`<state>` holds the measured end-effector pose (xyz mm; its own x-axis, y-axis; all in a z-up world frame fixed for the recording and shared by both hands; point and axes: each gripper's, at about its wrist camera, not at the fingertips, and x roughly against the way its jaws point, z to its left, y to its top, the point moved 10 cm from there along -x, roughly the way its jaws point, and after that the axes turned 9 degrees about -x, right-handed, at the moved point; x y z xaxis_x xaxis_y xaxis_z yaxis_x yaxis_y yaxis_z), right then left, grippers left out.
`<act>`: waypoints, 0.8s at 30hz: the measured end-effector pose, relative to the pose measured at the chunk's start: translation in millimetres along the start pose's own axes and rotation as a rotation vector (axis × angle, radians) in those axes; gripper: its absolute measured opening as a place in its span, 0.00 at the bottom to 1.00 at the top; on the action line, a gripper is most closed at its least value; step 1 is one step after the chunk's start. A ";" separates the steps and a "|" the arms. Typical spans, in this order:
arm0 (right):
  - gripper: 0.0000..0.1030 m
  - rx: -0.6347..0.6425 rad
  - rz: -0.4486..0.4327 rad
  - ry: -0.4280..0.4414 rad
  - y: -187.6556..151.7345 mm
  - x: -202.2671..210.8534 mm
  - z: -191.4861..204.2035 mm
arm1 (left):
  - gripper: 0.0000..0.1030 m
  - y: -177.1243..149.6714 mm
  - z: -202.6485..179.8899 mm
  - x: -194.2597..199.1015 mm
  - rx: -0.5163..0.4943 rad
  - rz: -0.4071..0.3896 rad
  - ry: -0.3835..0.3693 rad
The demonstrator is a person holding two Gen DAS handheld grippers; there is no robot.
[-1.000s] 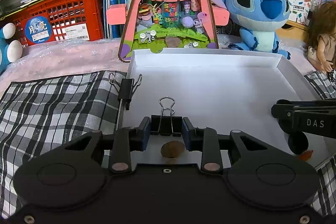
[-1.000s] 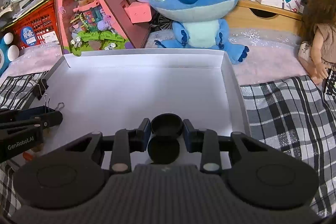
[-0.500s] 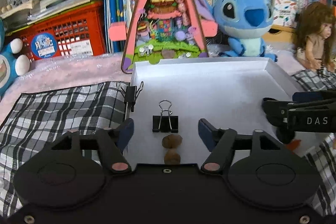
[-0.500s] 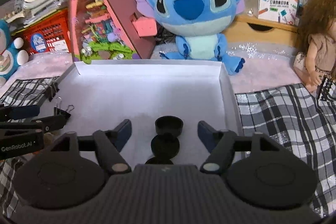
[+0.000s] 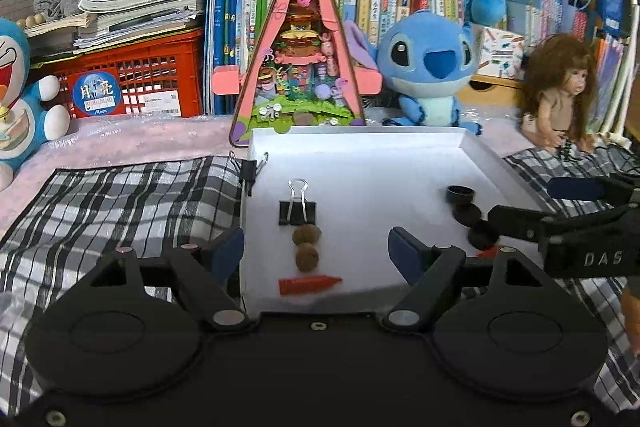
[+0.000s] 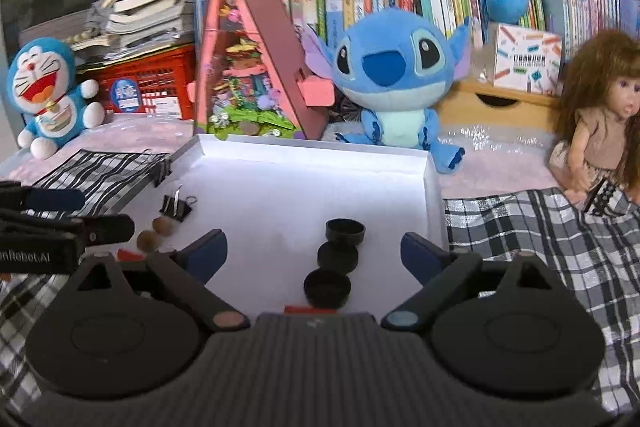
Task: Organize rigid objects
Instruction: 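Move both grippers back out of the box toward the remaining items on the cloth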
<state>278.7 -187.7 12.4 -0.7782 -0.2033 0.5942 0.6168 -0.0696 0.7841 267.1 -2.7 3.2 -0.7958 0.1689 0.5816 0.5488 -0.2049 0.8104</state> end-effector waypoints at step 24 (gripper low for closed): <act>1.00 0.019 -0.122 0.048 -53.1 84.8 13.7 | 0.80 -57.8 -36.5 75.7 -0.025 -0.063 -0.067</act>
<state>178.3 -187.9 23.6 -0.8405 -0.2412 0.4851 0.5150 -0.0780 0.8536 165.8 -13.2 -2.2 -0.8092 0.2463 0.5334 0.4907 -0.2160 0.8442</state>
